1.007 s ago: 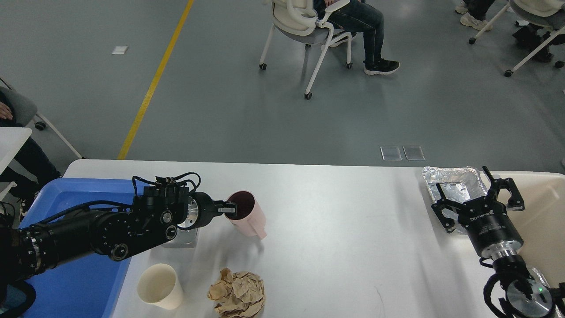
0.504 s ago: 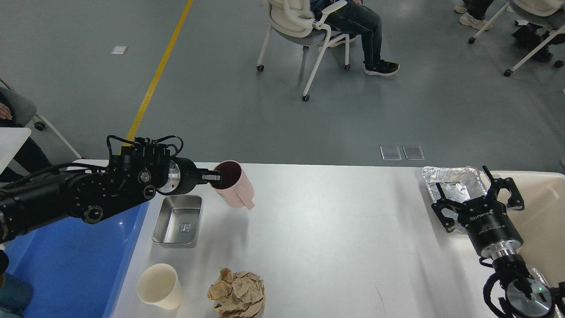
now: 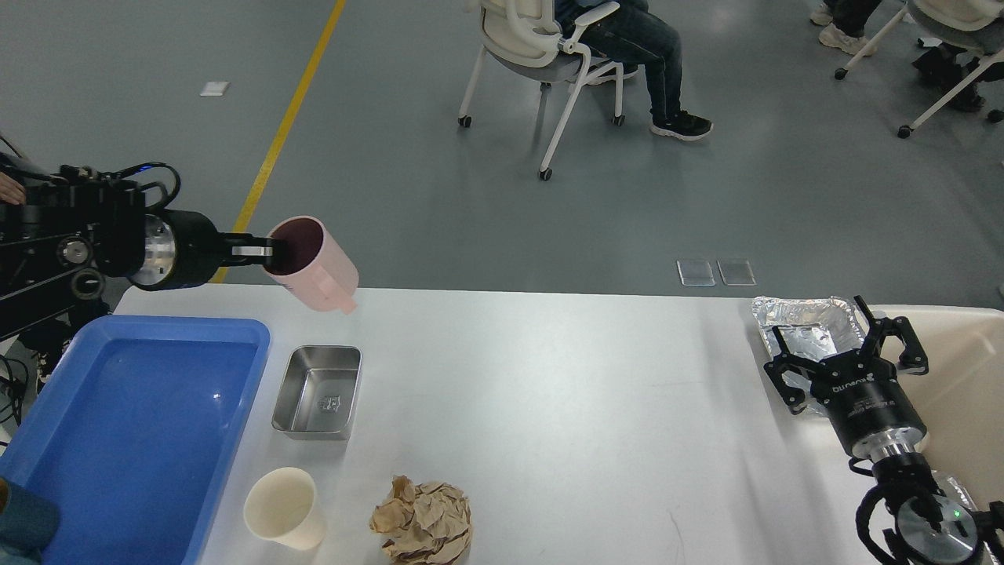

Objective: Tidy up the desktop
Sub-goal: 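Lift the pink mug with the left gripper and lower it into the blue bin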

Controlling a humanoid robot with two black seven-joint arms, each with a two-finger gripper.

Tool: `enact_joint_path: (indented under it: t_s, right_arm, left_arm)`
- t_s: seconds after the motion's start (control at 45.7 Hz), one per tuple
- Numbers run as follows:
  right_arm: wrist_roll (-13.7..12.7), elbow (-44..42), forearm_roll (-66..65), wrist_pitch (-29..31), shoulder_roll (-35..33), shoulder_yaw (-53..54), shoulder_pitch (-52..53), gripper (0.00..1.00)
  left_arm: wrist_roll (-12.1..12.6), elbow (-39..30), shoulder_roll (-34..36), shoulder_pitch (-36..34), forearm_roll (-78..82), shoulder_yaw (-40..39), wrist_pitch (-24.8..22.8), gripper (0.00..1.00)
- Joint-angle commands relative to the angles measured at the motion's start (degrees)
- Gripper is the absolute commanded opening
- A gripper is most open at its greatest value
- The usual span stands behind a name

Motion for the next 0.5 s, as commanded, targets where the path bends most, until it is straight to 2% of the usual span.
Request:
enact_joint_path:
  t_s: [0.0,0.175,0.307,0.482]
  right_arm:
    - [0.1,0.0,0.0,0.0,0.2,0.0,0.0,1.0]
    - [0.1,0.0,0.0,0.0,0.4,-0.2,0.0,1.0]
    - [0.1,0.1,0.0,0.0,0.3,-0.2,0.1,1.0]
    - [0.1,-0.2,0.0,0.0,0.4,-0.2,0.0,1.0]
  left_arm:
    - [-2.0,-3.0,9.2,2.6,0.3,0.5,0.3,0.0]
    - [-5.6,-6.0,19.4,10.0,0.4,0.3,2.8,0.0]
    - [-6.1,-6.4,21.1,16.5,0.4,0.4,6.4,0.0]
    - [-5.9,-6.2,19.5,24.8,0.3,0.4,14.0,0.0]
